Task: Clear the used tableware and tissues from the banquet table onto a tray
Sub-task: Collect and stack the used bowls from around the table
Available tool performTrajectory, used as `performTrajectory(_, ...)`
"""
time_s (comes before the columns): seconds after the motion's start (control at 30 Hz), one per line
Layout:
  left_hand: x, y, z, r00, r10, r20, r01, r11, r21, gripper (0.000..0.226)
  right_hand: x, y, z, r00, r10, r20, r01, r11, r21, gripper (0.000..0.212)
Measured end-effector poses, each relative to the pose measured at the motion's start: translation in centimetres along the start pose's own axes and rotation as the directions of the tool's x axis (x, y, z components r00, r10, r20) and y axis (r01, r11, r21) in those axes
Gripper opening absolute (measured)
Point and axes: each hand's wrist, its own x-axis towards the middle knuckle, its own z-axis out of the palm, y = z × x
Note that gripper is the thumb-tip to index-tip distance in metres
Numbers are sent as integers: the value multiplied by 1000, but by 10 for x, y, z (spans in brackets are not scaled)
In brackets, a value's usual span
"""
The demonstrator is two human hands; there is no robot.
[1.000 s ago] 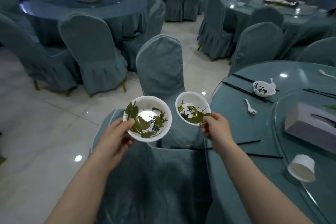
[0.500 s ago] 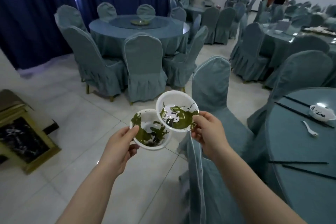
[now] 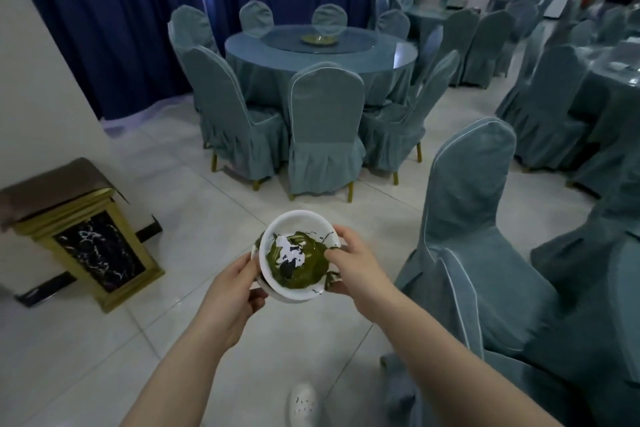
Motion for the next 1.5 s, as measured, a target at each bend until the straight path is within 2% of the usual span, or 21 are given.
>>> performTrajectory(0.07, 25, 7, -4, 1000, 4, 3, -4, 1000, 2, 27, 28, -7, 9, 999, 0, 36, 0, 1000, -10, 41)
performTrajectory(0.2, 90, 35, -7, 1000, -14, -22, 14, 1000, -24, 33, 98, -25, 15, 998, 0, 61, 4, 997, -71, 36)
performTrajectory(0.27, 127, 54, -6, 998, -36, -42, 34, 998, -51, 40, 137, -38, 14, 997, -4, 82, 6, 999, -34, 34)
performTrajectory(0.37, 178, 75, -2, 995, -77, -68, 79, 997, 24, 41, 186, -59, 10, 994, 9, 113, -12, 1000, 27, 32)
performTrajectory(0.5, 237, 94, 23, 994, -108, 13, 108, 994, -22, 33, 245, -77, -11, 993, -3, 116, -2, 999, 44, 32)
performTrajectory(0.6, 273, 98, 47, 987, -140, 75, 146, 986, -84, 30, 277, -84, -33, 998, 34, 54, -39, 995, 88, 32)
performTrajectory(0.7, 310, 105, 74, 967, -139, 211, 149, 988, -35, 23, 304, -87, -58, 997, 72, -7, -70, 988, 137, 30)
performTrajectory(0.83, 371, 115, 112, 906, -195, 377, 194, 980, 41, 46, 343, -94, -96, 990, 110, -94, -87, 972, 219, 24)
performTrajectory(1.0, 465, 123, 165, 857, -221, 466, 221, 974, 55, 38, 402, -112, -137, 963, 127, -239, -60, 961, 271, 20)
performTrajectory(1.23, 595, 160, 232, 780, -246, 575, 243, 966, 84, 38, 481, -133, -196, 846, 155, -510, 16, 949, 316, 17)
performTrajectory(1.37, 653, 178, 268, 723, -294, 626, 255, 955, 153, 41, 504, -132, -227, 772, 198, -604, 88, 908, 410, 18)
performTrajectory(1.5, 692, 187, 319, 671, -338, 660, 285, 939, 191, 39, 517, -132, -257, 740, 209, -639, 172, 860, 481, 24)
